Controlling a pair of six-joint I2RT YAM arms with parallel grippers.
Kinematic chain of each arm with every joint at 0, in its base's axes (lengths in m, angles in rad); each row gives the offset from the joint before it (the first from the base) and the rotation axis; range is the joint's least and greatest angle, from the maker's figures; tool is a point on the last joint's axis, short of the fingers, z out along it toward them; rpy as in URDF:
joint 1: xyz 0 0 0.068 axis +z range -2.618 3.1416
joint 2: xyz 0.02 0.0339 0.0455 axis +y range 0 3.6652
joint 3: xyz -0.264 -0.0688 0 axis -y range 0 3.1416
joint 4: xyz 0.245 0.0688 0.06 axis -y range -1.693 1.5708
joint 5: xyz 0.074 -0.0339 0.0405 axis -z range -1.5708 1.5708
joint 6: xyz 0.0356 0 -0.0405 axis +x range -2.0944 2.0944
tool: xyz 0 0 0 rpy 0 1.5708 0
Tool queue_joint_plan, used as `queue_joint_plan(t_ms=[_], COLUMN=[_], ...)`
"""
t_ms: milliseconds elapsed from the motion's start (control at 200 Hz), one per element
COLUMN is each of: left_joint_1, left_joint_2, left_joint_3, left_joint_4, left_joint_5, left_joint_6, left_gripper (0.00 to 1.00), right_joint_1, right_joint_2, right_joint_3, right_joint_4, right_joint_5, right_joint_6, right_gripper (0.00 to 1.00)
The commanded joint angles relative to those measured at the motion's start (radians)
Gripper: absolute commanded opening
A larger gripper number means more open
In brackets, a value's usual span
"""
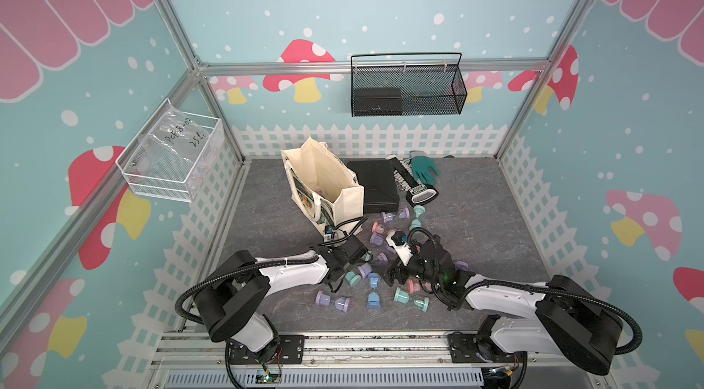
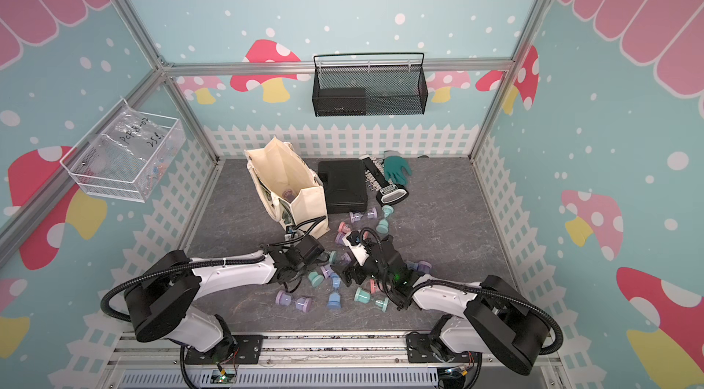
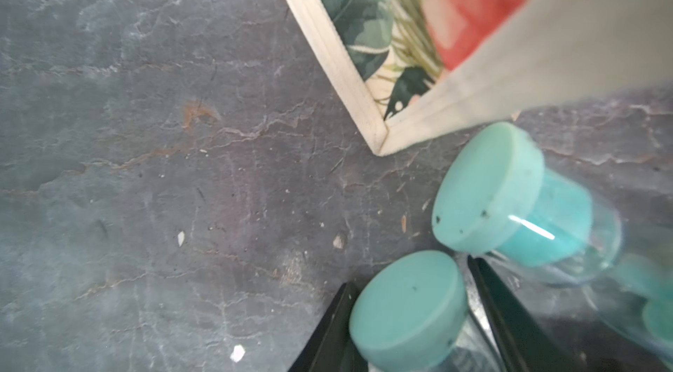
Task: Put the hourglass into the canvas bag
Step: Pick up the hourglass from the center of the board.
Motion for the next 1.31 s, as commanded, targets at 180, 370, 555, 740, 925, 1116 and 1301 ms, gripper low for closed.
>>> queue_joint_plan(t_ms=[180,370,555,740,925,1116,1301], left_joint_1=[-0.004,-0.004,-0.005,-0.004,-0.004,-0.004,-0.004], left_joint_2=[0.011,-0.018,-0.066,-0.129,-0.189,-0.284,-0.403], left_joint_3=[-0.043,-0.052,-0.069,-0.094,-0.108,-0.117,-0.095], left_joint_4=[0.059,0.064,0.069,0.065,0.045,0.003,-0.089], left_joint_5=[0.014,0.004,-0.009,-0.033,-0.055,-0.067,-0.104], left_joint_6=[-0.053,-0.057,-0.061,-0.063,-0.063,-0.027,0.051], left_gripper=[0.47,0.43,0.41,0.40,0.40,0.38,0.37], right_joint_1=[0.009,0.009,0.009,0.009,0.009,0.009,0.009], right_joint_2=[0.008,0.001,-0.025,-0.042,-0.067,-0.105,-0.141], right_joint_3=[-0.001,0.003,-0.005,-0.001,0.008,0.042,0.089], right_joint_4=[0.022,0.018,0.017,0.009,0.004,-0.044,-0.102], right_joint_5=[0.010,0.011,0.022,0.022,0.019,0.004,0.013], right_joint_6=[-0.005,-0.004,-0.002,0.002,0.015,0.021,0.025], right_gripper=[1.00,1.00,0.99,0.99,1.00,1.00,1.00])
